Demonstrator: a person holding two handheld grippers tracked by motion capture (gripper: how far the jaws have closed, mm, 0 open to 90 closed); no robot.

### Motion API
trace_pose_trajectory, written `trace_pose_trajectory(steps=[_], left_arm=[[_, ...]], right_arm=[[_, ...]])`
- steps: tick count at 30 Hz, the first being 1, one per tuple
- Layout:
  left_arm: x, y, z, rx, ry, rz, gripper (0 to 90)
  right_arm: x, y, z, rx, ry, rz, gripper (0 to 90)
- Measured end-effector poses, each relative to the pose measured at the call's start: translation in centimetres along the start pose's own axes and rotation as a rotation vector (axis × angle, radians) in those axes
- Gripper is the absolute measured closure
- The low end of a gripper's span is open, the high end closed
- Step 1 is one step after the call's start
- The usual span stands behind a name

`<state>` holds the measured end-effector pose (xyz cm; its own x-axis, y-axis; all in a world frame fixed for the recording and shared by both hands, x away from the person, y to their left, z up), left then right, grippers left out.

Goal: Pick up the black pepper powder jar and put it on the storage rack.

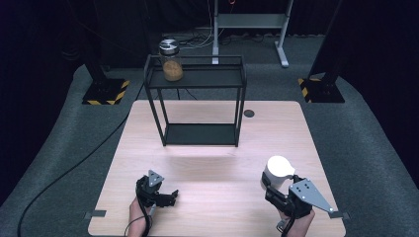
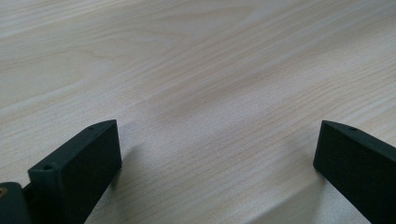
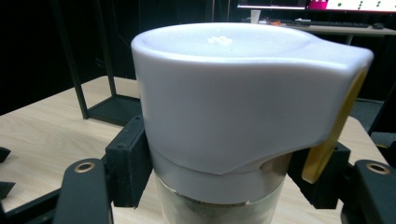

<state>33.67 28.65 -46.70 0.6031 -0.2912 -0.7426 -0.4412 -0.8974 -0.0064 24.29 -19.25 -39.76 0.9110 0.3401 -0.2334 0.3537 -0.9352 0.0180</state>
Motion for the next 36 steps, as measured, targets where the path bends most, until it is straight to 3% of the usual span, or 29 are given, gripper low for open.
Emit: trace_pose_trajectory(steps=[36], left_arm=[[0.0, 0.0, 0.0, 0.000, 0.001, 0.000, 0.3]], right_arm=[[0.8, 0.2, -5.1, -0.097, 0.098, -0.003, 29.3]])
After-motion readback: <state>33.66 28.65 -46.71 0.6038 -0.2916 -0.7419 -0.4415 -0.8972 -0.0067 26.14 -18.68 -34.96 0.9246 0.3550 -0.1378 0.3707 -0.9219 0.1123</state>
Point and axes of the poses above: each handheld gripper's, and its own axes: x roughly forward along the jaws, z roughly out of its underside, y roughly to its right, the point moved 5 cm from there along x, roughly forward along the jaws, and after that the axes turned 5 degrees about -y, right-handed, at the moved point
